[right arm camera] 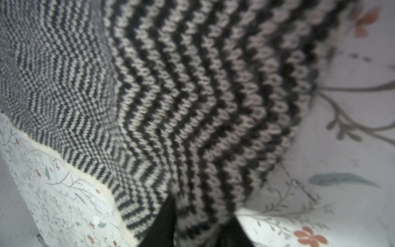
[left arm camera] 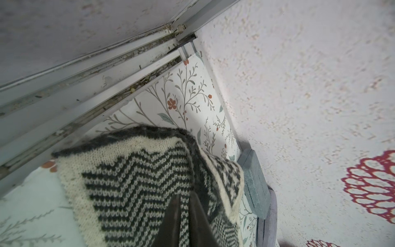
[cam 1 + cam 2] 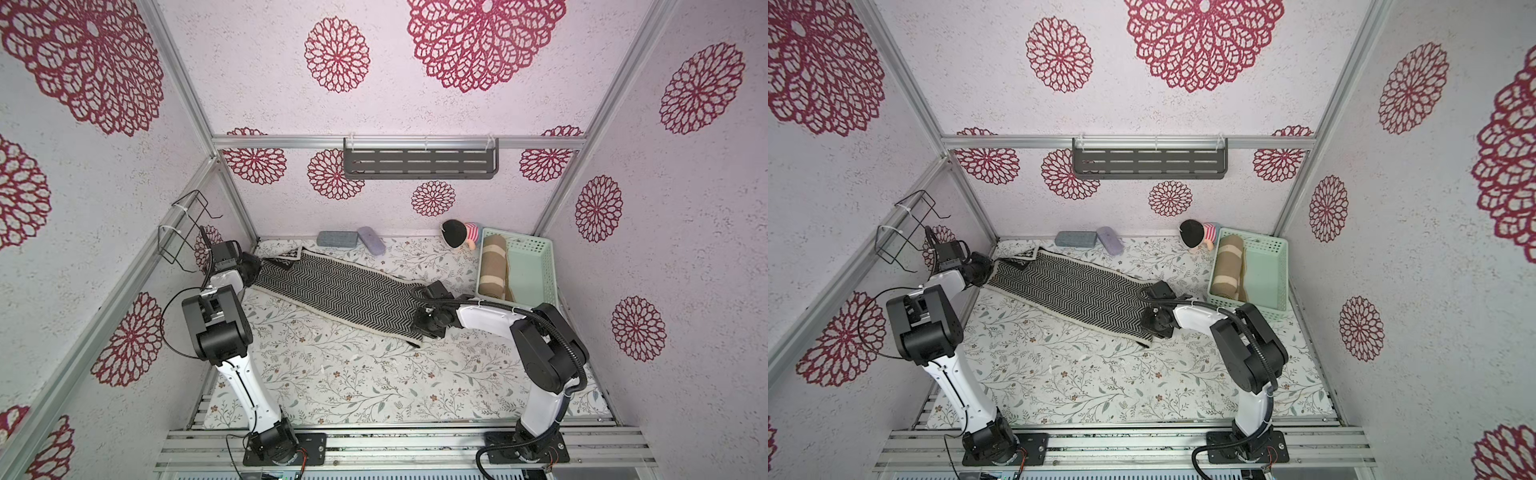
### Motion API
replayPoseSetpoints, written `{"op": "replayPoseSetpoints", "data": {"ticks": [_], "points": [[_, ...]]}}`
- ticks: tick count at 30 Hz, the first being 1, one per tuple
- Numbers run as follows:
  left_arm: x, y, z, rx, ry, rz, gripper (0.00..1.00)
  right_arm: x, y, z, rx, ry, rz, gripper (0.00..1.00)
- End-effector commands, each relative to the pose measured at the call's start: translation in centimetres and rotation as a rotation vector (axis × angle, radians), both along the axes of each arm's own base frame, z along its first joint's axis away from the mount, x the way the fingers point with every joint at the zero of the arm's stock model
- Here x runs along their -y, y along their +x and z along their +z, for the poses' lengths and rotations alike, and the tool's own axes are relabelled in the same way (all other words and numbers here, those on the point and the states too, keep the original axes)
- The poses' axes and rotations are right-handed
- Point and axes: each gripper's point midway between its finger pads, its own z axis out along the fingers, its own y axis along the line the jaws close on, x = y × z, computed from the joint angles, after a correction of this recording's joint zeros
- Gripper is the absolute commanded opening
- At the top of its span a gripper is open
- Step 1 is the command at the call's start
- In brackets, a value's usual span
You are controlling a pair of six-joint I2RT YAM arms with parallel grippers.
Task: Roll up the scarf and place it into the basket
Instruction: Flatten out the scarf at the center of the board.
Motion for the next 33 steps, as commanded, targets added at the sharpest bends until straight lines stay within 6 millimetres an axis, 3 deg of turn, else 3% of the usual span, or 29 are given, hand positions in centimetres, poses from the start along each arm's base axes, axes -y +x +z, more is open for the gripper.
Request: {"op": "replayPoseSetpoints", "data": {"ticks": [1, 7, 9, 12, 13, 15, 20, 25, 30, 31, 33], "points": [[0.6, -0.7, 1.1, 0.002, -0.007, -0.031, 0.13, 1.8, -0.8, 0.5, -0.008, -0.091, -0.007, 0.21], [3.7, -2.6, 2.9, -0.026, -0.015, -0.095, 0.12, 6.8, -3.1, 2.6, -0.035, -0.306, 0.035, 0.12], [5.5, -3.7, 4.9, -0.022, 0.012, -0.128, 0.13, 8.7, -3.9, 3.1, -0.05, -0.358, 0.041, 0.1], [8.8, -5.4, 5.9, -0.062, 0.056, -0.185, 0.19, 11.9, -4.5, 3.4, -0.069, -0.424, 0.019, 0.08], [9.8, -5.9, 6.1, -0.069, 0.067, -0.205, 0.21, 12.5, -4.6, 3.4, -0.074, -0.422, 0.015, 0.09], [12.2, -6.7, 6.0, -0.084, 0.08, -0.246, 0.25, 13.2, -4.6, 3.6, -0.068, -0.408, 0.011, 0.24], [17.7, -6.7, 4.0, -0.105, 0.038, -0.377, 0.33, 14.1, -3.8, 4.7, -0.036, -0.434, 0.011, 0.46], [21.0, -6.0, 1.4, -0.159, 0.012, -0.455, 0.33, 14.7, -3.6, 5.7, -0.007, -0.442, -0.015, 0.56], [21.0, -5.0, -0.7, -0.22, 0.042, -0.47, 0.39, 14.9, -4.0, 5.3, 0.01, -0.405, -0.076, 0.56], [20.6, -4.6, -2.6, -0.263, 0.044, -0.468, 0.39, 14.8, -4.1, 5.0, 0.013, -0.391, -0.087, 0.56], [19.9, -3.3, -3.7, -0.289, 0.05, -0.466, 0.39, 14.7, -4.3, 4.6, 0.013, -0.366, -0.108, 0.56]]}}
